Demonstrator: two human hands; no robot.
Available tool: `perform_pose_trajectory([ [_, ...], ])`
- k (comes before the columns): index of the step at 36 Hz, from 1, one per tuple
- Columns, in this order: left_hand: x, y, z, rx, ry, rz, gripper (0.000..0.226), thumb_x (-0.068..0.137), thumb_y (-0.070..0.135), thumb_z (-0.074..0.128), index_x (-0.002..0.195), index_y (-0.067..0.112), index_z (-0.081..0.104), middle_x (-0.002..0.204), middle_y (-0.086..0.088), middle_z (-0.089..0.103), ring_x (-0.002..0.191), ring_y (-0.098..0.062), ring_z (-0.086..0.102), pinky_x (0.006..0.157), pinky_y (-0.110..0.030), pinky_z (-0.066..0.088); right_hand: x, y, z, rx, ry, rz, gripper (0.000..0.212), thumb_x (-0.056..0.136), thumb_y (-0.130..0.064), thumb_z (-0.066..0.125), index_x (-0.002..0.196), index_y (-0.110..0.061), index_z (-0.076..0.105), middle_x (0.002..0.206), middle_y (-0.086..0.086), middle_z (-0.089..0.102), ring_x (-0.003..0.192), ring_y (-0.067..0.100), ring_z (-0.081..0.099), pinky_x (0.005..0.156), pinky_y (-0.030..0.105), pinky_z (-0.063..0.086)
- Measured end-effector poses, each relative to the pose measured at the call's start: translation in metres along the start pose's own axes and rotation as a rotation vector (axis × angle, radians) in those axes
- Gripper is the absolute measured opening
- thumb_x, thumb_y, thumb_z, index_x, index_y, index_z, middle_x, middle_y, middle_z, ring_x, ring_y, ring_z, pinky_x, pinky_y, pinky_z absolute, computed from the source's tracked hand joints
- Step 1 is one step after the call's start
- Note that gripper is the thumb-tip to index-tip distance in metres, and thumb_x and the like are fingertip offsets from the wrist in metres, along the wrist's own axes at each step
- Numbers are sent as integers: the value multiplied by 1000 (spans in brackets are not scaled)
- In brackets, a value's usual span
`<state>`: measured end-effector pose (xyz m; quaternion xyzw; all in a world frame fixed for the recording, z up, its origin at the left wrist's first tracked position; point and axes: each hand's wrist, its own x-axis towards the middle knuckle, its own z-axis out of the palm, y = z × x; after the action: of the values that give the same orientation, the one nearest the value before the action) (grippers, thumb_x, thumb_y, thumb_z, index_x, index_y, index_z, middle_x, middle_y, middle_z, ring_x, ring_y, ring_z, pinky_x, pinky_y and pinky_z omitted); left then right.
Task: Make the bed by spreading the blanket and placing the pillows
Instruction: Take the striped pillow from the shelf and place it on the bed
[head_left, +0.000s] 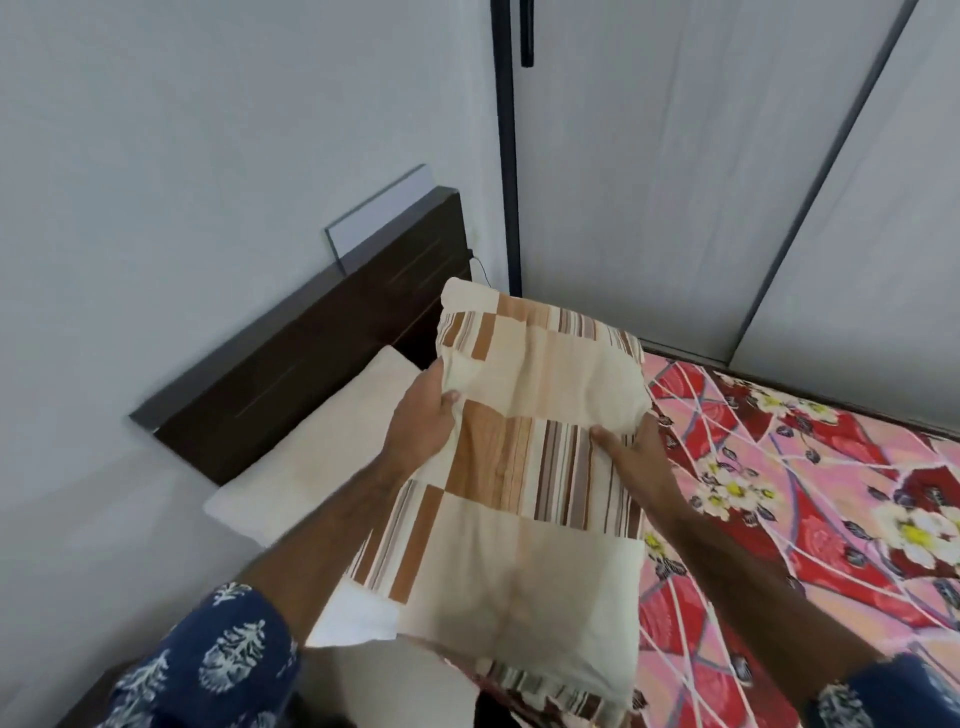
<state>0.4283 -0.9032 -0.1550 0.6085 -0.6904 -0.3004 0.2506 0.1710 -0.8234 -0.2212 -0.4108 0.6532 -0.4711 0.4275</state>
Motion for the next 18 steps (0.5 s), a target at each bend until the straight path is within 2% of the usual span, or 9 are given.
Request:
perform_pose_trajectory([
  [3,75,-6,-7,59,-37,44,35,105,23,44,141,24,46,132,5,57,120,-13,55,103,-34,43,61,0,25,51,16,68,60,94,-40,69,138,-20,34,138,4,53,124,27,58,102,53,53],
  [6,153,-12,-15,117,-72,107,34,106,22,43,139,24,48,128,11,56,112,-4,50,96,-25,39,121,1,51,82,16,113,55,93,-45,69,132,-27,33,138,2,54,122,26,59,100,52,53],
  [8,205,-21,-16,113,-90,124,30,105,23,45,135,25,51,126,11,59,111,-5,56,95,-28,46,158,2,67,126,8,135,60,93,-46,68,138,-30,31,139,-2,53,123,23,58,101,50,53],
  [12,290,-38,-16,200,-99,157,29,104,29,48,132,33,49,127,11,60,116,-14,61,98,-44,55,226,1,91,233,27,187,70,92,-40,72,146,-26,30,139,-2,53,123,21,58,102,46,52],
  [18,393,-38,-16,210,-110,202,25,103,31,50,129,33,51,122,12,62,109,-13,65,94,-44,57,322,-10,111,380,75,244,56,97,-17,62,141,-28,30,130,6,55,117,29,60,98,53,55],
])
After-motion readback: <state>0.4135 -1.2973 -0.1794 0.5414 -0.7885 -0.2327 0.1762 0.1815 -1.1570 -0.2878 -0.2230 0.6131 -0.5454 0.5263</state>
